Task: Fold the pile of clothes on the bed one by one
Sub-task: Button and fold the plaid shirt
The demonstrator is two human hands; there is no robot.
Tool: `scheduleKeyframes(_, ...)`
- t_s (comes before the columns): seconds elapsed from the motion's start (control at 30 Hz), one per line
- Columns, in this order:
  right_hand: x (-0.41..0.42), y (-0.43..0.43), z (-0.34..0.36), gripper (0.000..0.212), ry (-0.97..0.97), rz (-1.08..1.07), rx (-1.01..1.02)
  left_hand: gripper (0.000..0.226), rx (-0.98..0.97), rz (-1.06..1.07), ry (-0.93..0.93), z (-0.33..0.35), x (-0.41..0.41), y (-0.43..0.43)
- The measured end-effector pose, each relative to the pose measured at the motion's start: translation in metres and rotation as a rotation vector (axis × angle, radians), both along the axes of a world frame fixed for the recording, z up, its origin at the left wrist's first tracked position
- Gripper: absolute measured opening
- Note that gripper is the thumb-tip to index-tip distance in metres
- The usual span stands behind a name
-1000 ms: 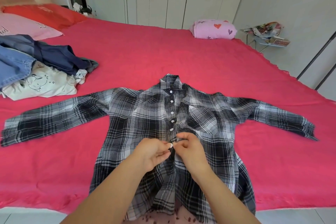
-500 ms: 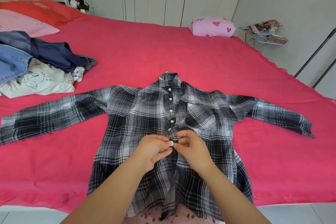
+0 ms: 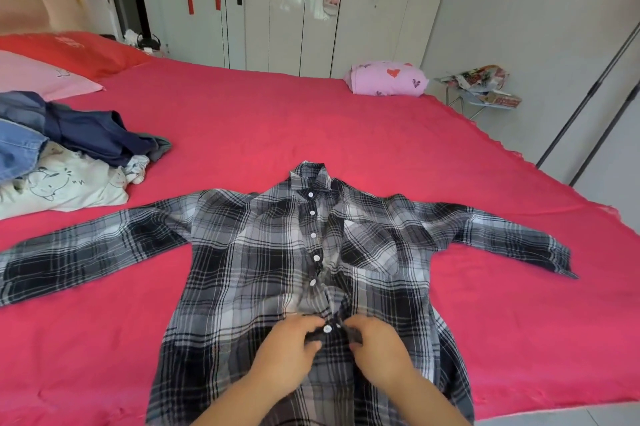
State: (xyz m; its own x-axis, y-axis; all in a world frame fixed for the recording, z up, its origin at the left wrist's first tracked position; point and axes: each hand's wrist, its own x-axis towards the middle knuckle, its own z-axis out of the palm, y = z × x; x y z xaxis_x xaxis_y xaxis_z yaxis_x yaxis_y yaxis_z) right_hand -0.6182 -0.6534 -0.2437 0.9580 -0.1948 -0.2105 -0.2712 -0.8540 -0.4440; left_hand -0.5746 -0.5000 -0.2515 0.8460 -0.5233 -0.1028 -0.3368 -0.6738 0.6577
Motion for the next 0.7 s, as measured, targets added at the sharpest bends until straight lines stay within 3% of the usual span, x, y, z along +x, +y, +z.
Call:
scheduleKeyframes(0.13, 0.003, -0.013, 0.008, 0.024, 0.099, 0.113, 0.003, 0.029, -0.070, 0.022, -0.190, 0.009, 0.014, -0.012)
scheduleKeyframes(0.23, 0.016, -0.029, 0.020, 0.024, 0.093, 0.163, 0.054, 0.038, -0.055, -0.019, -0.231, 0.021, 0.038, -0.035)
scheduleKeyframes(0.47, 0.073, -0.122, 0.036, 0.021, -0.003, -0.118, 0.029, 0.054, 0.199, -0.117, -0.178, 0.016, 0.111, -0.100)
scheduleKeyframes(0.57, 0.103, -0.165, 0.031, 0.034, -0.049, -0.246, 0.005, 0.055, 0.246, -0.129, -0.187, 0.004, 0.140, -0.124)
scheduleKeyframes(0.7, 0.142, -0.216, 0.021, 0.035, -0.111, -0.321, -0.047, 0.054, 0.302, -0.140, -0.217, -0.007, 0.173, -0.155)
